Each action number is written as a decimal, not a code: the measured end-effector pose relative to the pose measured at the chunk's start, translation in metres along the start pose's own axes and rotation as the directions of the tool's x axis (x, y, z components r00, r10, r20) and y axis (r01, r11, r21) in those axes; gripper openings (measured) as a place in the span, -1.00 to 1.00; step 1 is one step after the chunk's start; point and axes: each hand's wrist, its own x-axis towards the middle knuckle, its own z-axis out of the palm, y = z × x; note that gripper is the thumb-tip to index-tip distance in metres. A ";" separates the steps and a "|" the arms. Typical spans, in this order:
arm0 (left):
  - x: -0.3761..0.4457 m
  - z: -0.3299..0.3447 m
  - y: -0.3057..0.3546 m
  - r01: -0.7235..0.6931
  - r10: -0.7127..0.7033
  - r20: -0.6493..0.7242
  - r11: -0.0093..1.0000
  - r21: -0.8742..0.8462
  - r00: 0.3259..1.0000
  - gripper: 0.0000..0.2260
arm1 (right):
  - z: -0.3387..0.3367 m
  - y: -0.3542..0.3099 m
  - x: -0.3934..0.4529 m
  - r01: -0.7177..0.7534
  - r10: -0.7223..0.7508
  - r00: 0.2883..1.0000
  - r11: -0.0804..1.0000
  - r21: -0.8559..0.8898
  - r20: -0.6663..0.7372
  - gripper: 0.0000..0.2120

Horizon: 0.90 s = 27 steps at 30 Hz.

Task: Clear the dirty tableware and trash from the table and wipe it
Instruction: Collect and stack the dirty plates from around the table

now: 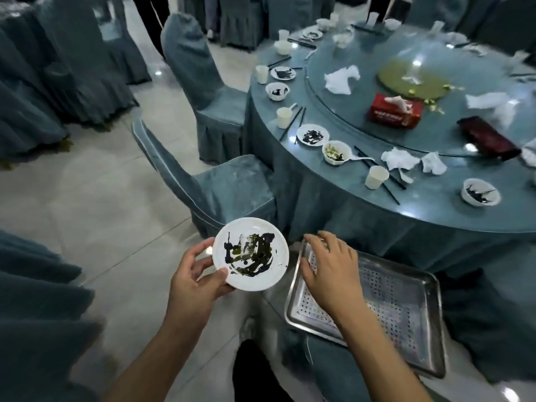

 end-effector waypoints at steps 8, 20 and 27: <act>0.134 0.021 0.041 0.036 -0.040 0.080 0.998 0.059 0.996 -0.55 | 0.031 -0.001 0.116 -0.159 0.159 0.987 0.985 0.070 -0.001 -0.57; 0.322 0.092 0.096 0.062 -0.086 0.208 0.991 0.123 0.974 -0.54 | 0.043 0.024 0.303 -0.337 0.337 0.941 0.941 -0.006 -0.012 -0.61; 0.430 0.133 0.118 0.105 -0.147 0.291 0.982 0.155 0.945 -0.52 | 0.064 0.061 0.419 -0.455 0.458 0.888 0.888 -0.062 0.051 -0.63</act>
